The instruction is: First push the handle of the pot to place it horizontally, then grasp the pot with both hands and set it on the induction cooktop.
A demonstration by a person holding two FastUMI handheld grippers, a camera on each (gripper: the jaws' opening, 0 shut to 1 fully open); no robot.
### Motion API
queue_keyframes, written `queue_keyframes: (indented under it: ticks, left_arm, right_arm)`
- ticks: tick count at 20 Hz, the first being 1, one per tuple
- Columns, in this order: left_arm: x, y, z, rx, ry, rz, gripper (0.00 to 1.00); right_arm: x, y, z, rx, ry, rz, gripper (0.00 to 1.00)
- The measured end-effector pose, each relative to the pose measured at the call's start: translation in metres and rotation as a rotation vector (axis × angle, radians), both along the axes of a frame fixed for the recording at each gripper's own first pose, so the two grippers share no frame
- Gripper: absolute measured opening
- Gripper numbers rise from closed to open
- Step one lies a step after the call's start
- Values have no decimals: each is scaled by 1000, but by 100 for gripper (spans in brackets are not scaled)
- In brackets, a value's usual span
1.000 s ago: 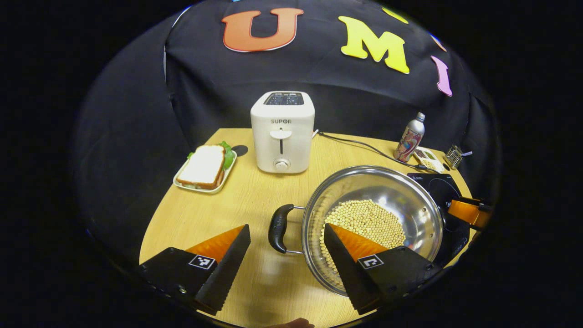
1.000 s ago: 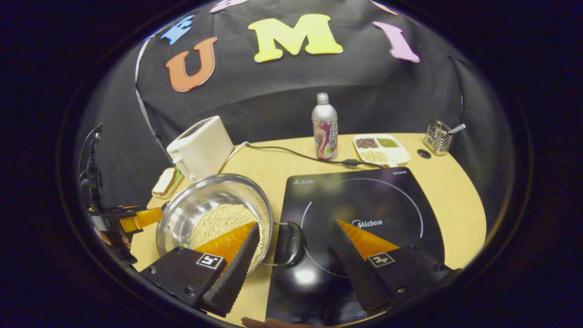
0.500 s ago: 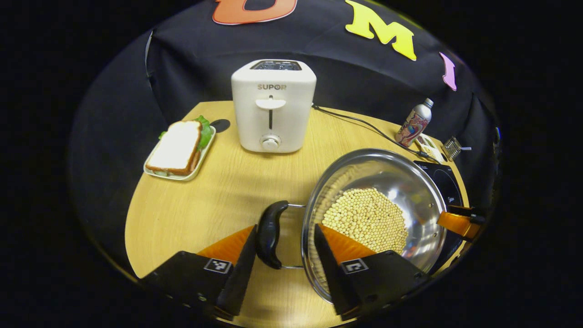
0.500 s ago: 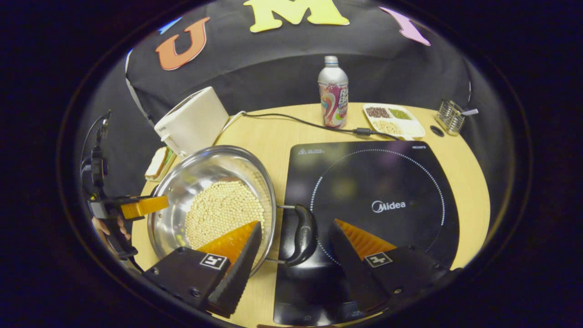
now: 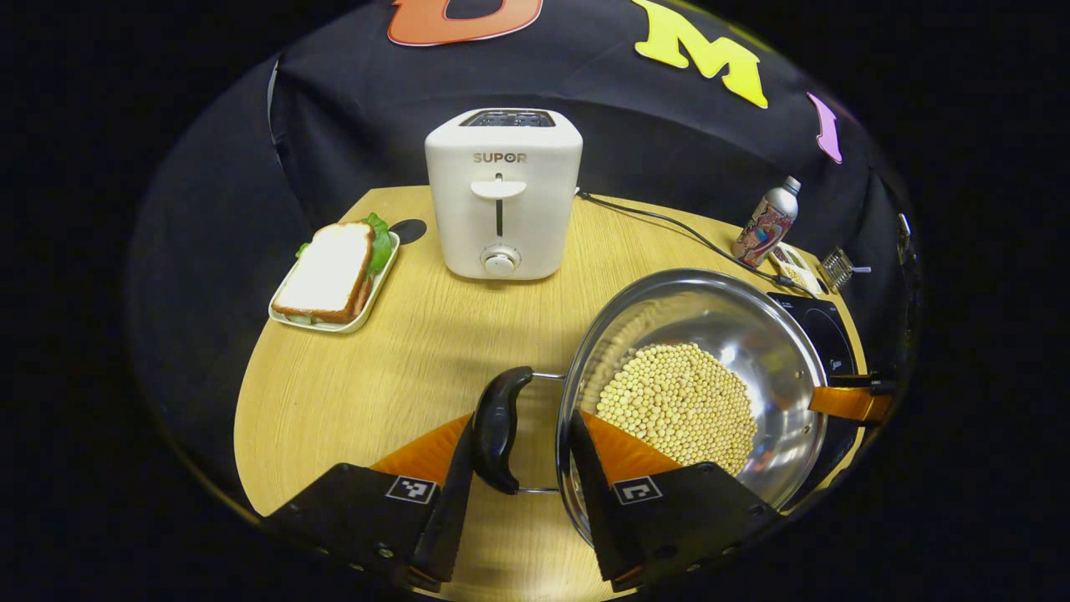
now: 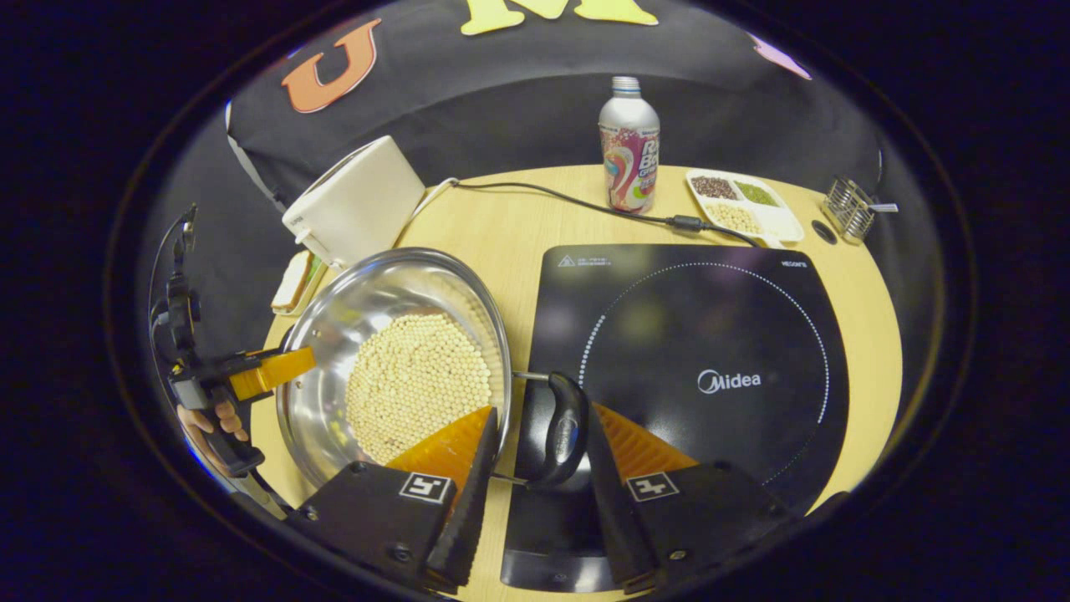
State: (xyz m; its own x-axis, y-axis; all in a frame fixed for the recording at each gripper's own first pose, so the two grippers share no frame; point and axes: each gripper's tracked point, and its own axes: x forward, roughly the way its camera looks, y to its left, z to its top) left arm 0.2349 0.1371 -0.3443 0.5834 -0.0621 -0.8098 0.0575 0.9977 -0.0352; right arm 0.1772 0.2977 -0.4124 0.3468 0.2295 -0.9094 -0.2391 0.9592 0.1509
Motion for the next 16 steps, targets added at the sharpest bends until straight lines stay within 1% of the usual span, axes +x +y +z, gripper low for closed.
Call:
queue_keyframes:
  ticks: [1, 2, 3, 4, 5, 7, 9, 10, 11, 13, 14, 16]
  left_arm:
    - [0, 0, 0, 2, -2, 5, 52]
    - [1, 0, 1, 1, -5, 6, 67]
    - [-3, -1, 0, 8, 3, 3, 48]
    - [-3, -2, -1, 12, 2, -1, 57]
    - [-4, -3, 1, 13, 0, -2, 57]
    - [-5, -3, 4, 16, -8, 0, 57]
    - [-6, -5, 10, 18, -21, 1, 57]
    - [-9, -5, 14, 19, -25, 0, 57]
    - [-10, -5, 19, 17, -31, -1, 57]
    - [-10, -3, 21, 3, -40, 9, 57]
    - [-11, -3, 24, -4, -46, 15, 57]
    - [-15, -7, 37, -15, -62, 22, 57]
  right_arm:
    - [0, -1, 0, -2, 1, -1, 58]
    - [-1, -2, 0, -6, 6, -4, 58]
    - [0, -2, 1, -6, 11, -5, 56]
    - [0, -2, 2, -4, 8, -8, 54]
    - [0, -2, 3, -1, 11, -11, 51]
    - [-3, -4, 2, 5, 10, -6, 49]
    - [-7, -6, 8, 9, 2, -4, 51]
    - [-7, -5, 11, 9, -6, -2, 50]
    - [-7, -6, 16, 10, -14, -2, 47]
    - [-6, -6, 28, 24, -35, -4, 48]
    - [-7, -5, 34, 25, -49, 13, 47]
    - [-9, -8, 45, 33, -67, 18, 47]
